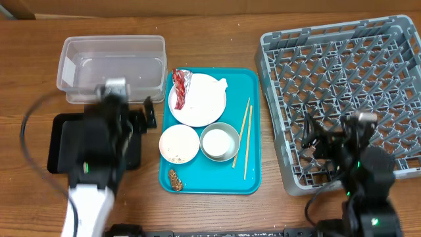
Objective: Sort waste into correct bins and load items into the dishwasher
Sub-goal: 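Reach the left gripper to the red wrapper on the white plate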
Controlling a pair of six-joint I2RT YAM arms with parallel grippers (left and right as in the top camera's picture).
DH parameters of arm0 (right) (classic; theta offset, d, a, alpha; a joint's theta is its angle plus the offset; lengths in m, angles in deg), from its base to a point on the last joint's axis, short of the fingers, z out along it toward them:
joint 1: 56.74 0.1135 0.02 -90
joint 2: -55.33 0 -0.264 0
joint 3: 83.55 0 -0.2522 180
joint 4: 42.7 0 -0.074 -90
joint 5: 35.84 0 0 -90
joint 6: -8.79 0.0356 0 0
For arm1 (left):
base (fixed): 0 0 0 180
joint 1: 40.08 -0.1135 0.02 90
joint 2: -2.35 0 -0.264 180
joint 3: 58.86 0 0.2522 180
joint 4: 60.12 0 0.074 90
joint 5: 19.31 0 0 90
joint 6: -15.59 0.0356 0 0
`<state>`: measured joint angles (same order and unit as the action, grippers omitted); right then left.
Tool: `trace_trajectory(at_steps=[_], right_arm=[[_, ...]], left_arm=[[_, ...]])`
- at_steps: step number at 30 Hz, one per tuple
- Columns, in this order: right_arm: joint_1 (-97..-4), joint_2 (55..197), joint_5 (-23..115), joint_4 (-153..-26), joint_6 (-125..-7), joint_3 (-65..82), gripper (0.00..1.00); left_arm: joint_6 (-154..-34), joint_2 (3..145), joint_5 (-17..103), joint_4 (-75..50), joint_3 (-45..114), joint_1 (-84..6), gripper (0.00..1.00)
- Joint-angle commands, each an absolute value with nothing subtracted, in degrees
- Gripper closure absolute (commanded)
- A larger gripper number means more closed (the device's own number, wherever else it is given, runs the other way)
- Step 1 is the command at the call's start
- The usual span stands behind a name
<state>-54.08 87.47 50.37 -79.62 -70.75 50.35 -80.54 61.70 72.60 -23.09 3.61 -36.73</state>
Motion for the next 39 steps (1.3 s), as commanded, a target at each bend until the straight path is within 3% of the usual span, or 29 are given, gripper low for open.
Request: trace_trajectory(at_steps=[1, 5, 9, 19, 31, 39], right_arm=[[-54.24, 94.49, 51.16, -85.06, -70.9, 40.95, 0.0], [-54.24, 101.33, 51.16, -90.65, -72.5, 33.85, 0.0], [-54.24, 104.32, 51.09, -91.0, -72.39, 32.82, 0.0], [-54.24, 104.59, 49.41, -91.48, -72.19, 32.84, 0.0], [-54.24, 104.59, 49.39, -91.48, -72.19, 32.84, 0.0], [-54.24, 104.61, 49.39, -91.55, -72.19, 32.84, 0.0]], left_arm=[[-79.09, 72.3, 66.27, -14.94, 17.49, -36.44, 0.0], [-79.09, 81.13, 66.38, -4.18, 30.71, -35.5, 0.0], [-80.91, 84.1, 64.58, -2.74, 35.76, -35.55, 0.0], [-81.3, 85.57, 58.38, -11.44, 35.69, -34.72, 0.0], [-77.89, 99.77, 72.89, -18.96, 35.69, -21.86, 0.0], [-79.31, 109.74, 75.6, -19.26, 35.69, -20.55, 0.0]])
